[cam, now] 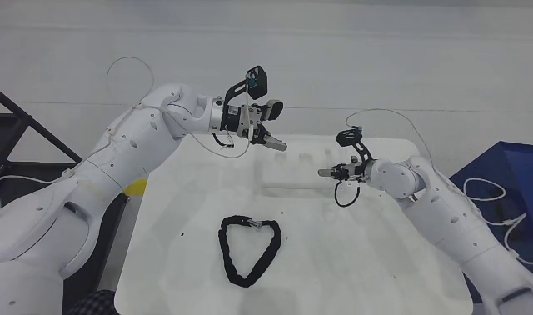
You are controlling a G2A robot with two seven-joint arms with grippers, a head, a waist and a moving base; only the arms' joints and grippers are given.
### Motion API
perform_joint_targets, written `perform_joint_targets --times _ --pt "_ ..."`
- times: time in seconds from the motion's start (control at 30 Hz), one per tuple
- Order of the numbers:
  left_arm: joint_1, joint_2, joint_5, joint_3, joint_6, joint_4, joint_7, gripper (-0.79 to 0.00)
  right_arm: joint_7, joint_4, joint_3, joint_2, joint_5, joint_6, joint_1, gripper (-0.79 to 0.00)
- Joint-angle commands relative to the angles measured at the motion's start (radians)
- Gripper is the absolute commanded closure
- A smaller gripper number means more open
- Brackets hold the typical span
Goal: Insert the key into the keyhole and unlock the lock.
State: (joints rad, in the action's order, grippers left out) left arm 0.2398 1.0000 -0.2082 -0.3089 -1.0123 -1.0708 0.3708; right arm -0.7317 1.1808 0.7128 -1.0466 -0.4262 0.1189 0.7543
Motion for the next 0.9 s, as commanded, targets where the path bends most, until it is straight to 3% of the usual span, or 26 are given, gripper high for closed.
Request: perform_joint_targets --times 0.0,0.2,0.4,0.53,0.67,0.87 --pt "0.0 0.0 0.0 0.0 0.0 0.0 0.0 -0.785 -0.012 -0.029 -0.018 -0.014 0.004 -0.009 -0.015 -0.785" --pt "0.0 0.0 0.0 0.0 0.0 0.0 0.0 -0.785 -0.036 -0.084 -0.042 -0.043 0.015 -0.036 -0.037 -0.77" --pt "0.0 0.0 0.0 0.0 0.0 0.0 0.0 -0.785 -0.057 -0.114 -0.06 -0.064 0.001 -0.044 -0.049 -0.548" --pt "0.0 0.0 0.0 0.0 0.0 0.0 0.0 -0.785 -0.06 -0.13 -0.065 -0.074 -0.012 -0.049 -0.055 -0.52" --pt "0.0 0.0 0.0 0.0 0.0 0.0 0.0 -0.785 -0.068 -0.144 -0.071 -0.083 -0.038 -0.068 -0.061 -0.391" --pt "0.0 0.0 0.0 0.0 0.0 0.0 0.0 -0.785 -0.072 -0.167 -0.071 -0.096 -0.053 -0.082 -0.066 -0.336"
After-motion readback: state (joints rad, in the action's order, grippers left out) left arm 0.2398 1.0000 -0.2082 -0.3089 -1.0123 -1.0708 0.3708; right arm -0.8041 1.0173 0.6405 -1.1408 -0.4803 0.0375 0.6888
